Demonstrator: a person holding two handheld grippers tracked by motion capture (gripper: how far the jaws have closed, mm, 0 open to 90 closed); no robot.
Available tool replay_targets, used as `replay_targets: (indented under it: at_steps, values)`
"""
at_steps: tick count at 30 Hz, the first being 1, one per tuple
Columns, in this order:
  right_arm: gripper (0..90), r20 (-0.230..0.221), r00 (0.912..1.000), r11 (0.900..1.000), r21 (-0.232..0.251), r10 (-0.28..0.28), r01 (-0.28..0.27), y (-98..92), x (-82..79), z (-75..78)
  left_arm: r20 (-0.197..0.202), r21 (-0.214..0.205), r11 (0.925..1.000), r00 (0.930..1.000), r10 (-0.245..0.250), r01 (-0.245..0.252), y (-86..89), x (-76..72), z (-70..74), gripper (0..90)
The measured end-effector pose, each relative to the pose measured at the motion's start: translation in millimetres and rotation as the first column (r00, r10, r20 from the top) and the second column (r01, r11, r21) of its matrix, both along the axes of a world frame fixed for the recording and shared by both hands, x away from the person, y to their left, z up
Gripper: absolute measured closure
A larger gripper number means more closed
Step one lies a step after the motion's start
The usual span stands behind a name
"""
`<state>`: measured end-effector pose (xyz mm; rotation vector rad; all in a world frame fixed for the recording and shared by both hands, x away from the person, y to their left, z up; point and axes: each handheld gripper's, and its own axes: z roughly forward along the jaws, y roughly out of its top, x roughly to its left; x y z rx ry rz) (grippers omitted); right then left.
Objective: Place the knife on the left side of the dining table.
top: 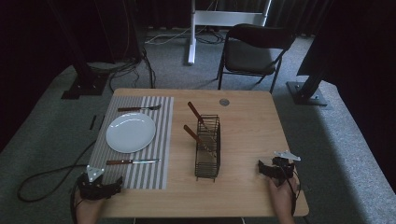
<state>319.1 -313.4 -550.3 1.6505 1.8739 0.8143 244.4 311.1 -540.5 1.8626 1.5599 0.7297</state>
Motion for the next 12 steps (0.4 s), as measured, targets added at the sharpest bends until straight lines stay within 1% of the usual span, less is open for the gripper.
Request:
replay_targets:
  at_steps: [5, 7, 9, 12]
  values:
    - [12.1, 0.000, 1.0000, 1.0000, 0.000, 0.000, 0.000, 0.0, 0.0, 0.0, 0.007, 0.012, 0.9991, 0.9991, 0.041, -0.041, 3.5, -2.2, -0.6, 0.0]
    - [12.1, 0.000, 1.0000, 1.0000, 0.000, 0.000, 0.000, 0.0, 0.0, 0.0, 0.009, 0.008, 0.9988, 0.9988, 0.048, -0.048, 5.3, -2.8, -0.8, 0.0]
    - [12.1, 0.000, 1.0000, 1.0000, 0.000, 0.000, 0.000, 0.0, 0.0, 0.0, 0.015, 0.015, 0.9985, 0.9986, 0.052, -0.052, 6.5, -3.3, -1.4, 0.0]
    - [12.1, 0.000, 1.0000, 1.0000, 0.000, 0.000, 0.000, 0.0, 0.1, 0.0, 0.009, 0.014, 0.9985, 0.9986, 0.052, -0.052, 7.6, -2.8, -3.2, 0.0]
